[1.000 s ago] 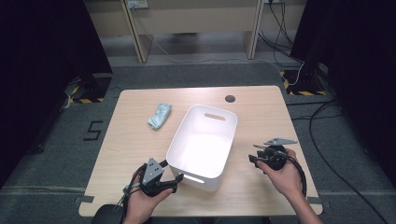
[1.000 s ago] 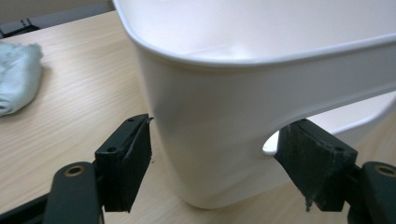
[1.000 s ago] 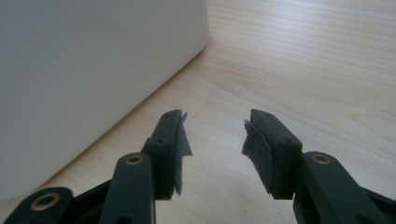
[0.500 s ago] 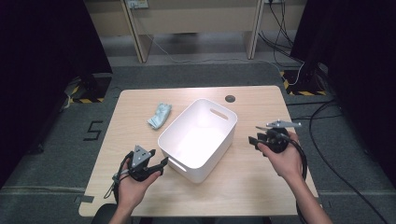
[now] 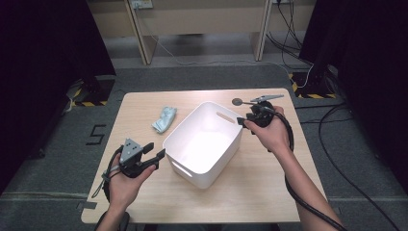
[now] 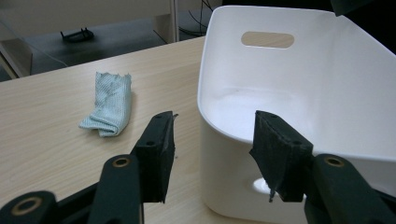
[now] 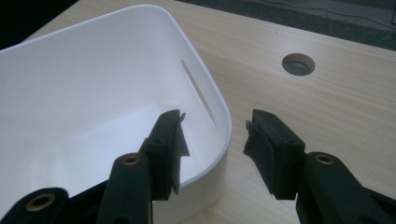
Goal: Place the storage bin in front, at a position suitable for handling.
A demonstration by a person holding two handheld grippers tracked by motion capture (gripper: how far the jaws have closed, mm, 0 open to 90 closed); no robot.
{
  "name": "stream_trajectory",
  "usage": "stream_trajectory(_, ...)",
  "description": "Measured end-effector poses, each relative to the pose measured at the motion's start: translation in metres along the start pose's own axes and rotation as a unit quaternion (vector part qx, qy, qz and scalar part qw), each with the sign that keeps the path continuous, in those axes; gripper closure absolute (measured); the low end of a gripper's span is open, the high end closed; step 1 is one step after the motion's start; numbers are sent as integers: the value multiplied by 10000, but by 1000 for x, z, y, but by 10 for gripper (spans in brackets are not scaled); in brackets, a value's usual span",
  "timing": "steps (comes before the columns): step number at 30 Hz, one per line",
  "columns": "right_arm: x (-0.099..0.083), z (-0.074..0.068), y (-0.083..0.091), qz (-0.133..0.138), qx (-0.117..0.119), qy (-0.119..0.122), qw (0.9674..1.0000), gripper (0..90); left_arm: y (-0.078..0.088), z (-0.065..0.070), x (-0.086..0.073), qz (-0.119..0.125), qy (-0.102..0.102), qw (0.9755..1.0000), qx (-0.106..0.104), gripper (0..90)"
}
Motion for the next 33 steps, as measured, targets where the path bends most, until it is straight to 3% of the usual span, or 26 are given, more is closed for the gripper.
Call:
stream_trajectory(2, 2, 0, -5, -91, -119, 34, 9999, 551, -3, -4, 2, -55, 74, 10000, -10, 488)
stream_trajectory(5, 4, 1, -11, -275, -275, 169, 9991, 643, -5, -5, 7, -5, 195, 9997, -131, 495)
stream_trajectory(9, 3, 2, -13, -493, -426, 215, 9976, 788, -5, -2, 12, 12, 59, 9999, -136, 485)
stream_trajectory(12, 4, -1, -13, -550, -504, 177, 9971, 832, -4, -1, 13, 21, -50, 10000, -84, 474)
stream_trajectory(15, 4, 0, -11, -619, -671, -161, 9957, 861, -3, -1, 14, 50, -126, 9999, -35, 466)
stream_trajectory(18, 4, 3, -7, -674, -1020, -347, 9919, 872, -2, 1, 16, 52, -195, 9998, -41, 459)
stream_trajectory(21, 4, 8, -3, -642, -1203, -657, 9885, 874, -2, 6, 17, 77, -258, 9996, -70, 456)
stream_trajectory(24, 3, 14, 1, -600, -1375, -936, 9842, 874, 0, 18, 21, 126, -368, 9991, -191, 447)
stream_trajectory(28, 2, 18, 4, -536, -1496, -1211, 9798, 874, 2, 45, 25, 154, -714, 9967, -367, 416)
stream_trajectory(30, 2, 19, 4, -501, -1532, -1197, 9796, 873, 2, 62, 25, 134, -851, 9950, -505, 397)
stream_trajectory(33, 1, 19, 4, -467, -1520, -1211, 9798, 872, 0, 83, 21, 94, -885, 9937, -678, 366)
Point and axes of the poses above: each handheld gripper's, and its own axes: y roughly backward along the jaws, x roughly out of its top, z roughly to its right, the point moved 6 cm from there along -y, roughly forward along the jaws, and after that the axes turned 13 degrees about -y, right-handed, at the moved point
